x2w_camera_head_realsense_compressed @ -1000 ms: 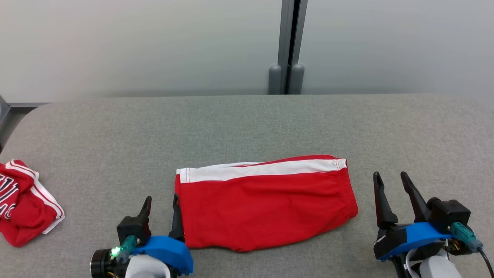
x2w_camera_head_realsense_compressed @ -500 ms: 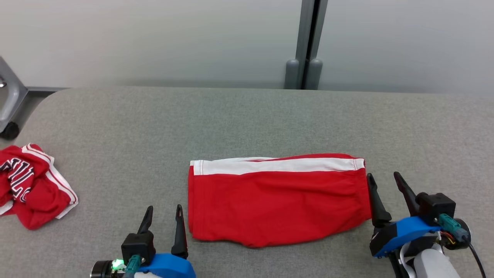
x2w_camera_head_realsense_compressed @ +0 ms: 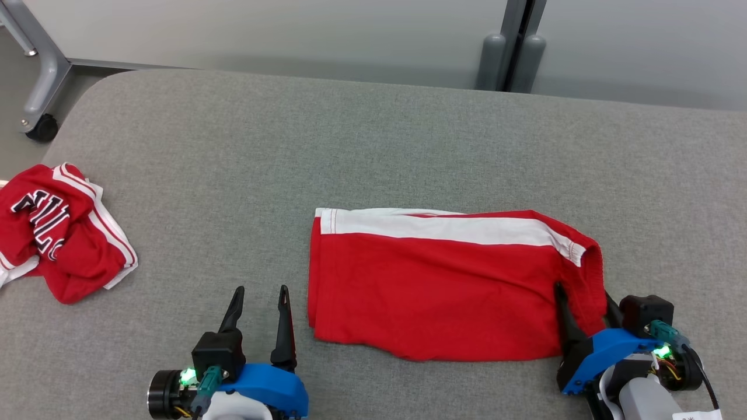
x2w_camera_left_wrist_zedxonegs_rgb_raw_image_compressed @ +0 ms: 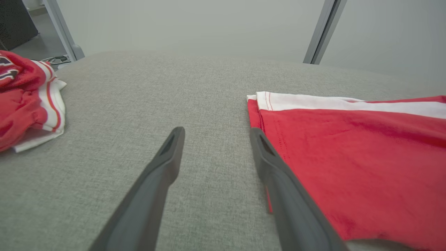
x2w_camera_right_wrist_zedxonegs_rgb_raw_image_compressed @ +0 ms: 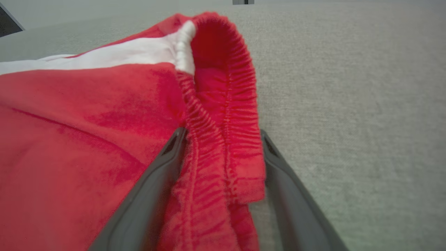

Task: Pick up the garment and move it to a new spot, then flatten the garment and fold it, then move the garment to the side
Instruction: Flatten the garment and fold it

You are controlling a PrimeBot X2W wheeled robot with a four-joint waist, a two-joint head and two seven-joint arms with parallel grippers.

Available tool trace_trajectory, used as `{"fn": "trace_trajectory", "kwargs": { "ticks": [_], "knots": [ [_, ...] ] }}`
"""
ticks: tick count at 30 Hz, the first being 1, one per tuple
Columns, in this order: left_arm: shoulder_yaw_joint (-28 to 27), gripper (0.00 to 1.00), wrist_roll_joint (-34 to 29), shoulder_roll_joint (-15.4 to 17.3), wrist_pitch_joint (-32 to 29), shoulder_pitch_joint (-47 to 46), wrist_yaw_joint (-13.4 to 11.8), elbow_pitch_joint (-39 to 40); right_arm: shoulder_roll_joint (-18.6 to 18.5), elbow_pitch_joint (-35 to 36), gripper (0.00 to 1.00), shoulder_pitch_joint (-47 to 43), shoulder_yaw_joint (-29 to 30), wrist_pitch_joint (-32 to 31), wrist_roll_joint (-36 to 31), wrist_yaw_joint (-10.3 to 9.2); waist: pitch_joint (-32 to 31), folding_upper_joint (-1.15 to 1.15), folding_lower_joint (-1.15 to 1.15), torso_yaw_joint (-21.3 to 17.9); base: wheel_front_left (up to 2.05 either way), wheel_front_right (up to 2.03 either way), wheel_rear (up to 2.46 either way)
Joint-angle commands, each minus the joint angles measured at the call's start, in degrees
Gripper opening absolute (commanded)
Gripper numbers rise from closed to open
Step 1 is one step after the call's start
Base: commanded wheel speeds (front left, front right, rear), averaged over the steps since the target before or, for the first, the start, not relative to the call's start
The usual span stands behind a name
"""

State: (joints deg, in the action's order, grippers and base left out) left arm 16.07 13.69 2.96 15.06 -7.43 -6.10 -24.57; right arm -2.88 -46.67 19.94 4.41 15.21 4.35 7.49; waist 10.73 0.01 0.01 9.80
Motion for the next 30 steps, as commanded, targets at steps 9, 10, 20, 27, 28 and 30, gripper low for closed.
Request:
{"fn": "trace_trajectory", "kwargs": {
  "ticks": [9, 10, 20, 27, 28, 30],
  "knots": [
    [0.7, 1.0, 0.3, -0.1, 0.2, -1.5, 0.0, 0.4, 0.1, 1.1, 0.0, -1.2, -8.3, -0.3, 9.9, 0.08, 0.7, -0.01, -0.01, -1.7, 0.0, 0.0, 0.0],
    [0.7, 1.0, 0.3, -0.1, 0.2, -1.6, -0.1, 0.4, 0.0, 1.7, 0.0, -1.2, -8.4, -0.3, 10.7, 0.05, 0.7, -0.01, -0.01, -2.0, 0.0, 0.0, 0.0],
    [0.7, 1.0, 0.9, -0.1, 0.2, -0.9, 0.4, -0.5, -1.1, 7.1, 0.0, -1.7, -7.8, -0.1, 14.2, 0.02, -1.6, -0.01, -0.01, -4.4, 0.0, 0.0, 0.0],
    [2.5, 1.0, 2.5, -0.1, 0.2, 0.1, 0.8, -1.6, -0.6, 8.9, 0.0, -0.8, -15.0, -0.1, 18.2, 0.02, -4.0, -0.01, -0.01, -1.9, 0.0, 0.0, 0.0],
    [2.9, 1.0, 2.7, -0.1, 0.2, 0.1, 0.9, -1.8, -0.5, 8.9, 0.0, -0.5, -16.3, -0.1, 18.7, 0.02, -4.3, -0.01, -0.01, -1.1, 0.0, 0.0, 0.0],
    [3.5, 1.0, 3.1, -0.1, 0.2, 0.3, 0.8, -1.8, -0.4, 9.0, 0.0, 0.2, -18.8, -0.1, 20.0, 0.02, -4.7, -0.01, -0.01, 0.6, 0.0, 0.0, 0.0]
  ]
}}
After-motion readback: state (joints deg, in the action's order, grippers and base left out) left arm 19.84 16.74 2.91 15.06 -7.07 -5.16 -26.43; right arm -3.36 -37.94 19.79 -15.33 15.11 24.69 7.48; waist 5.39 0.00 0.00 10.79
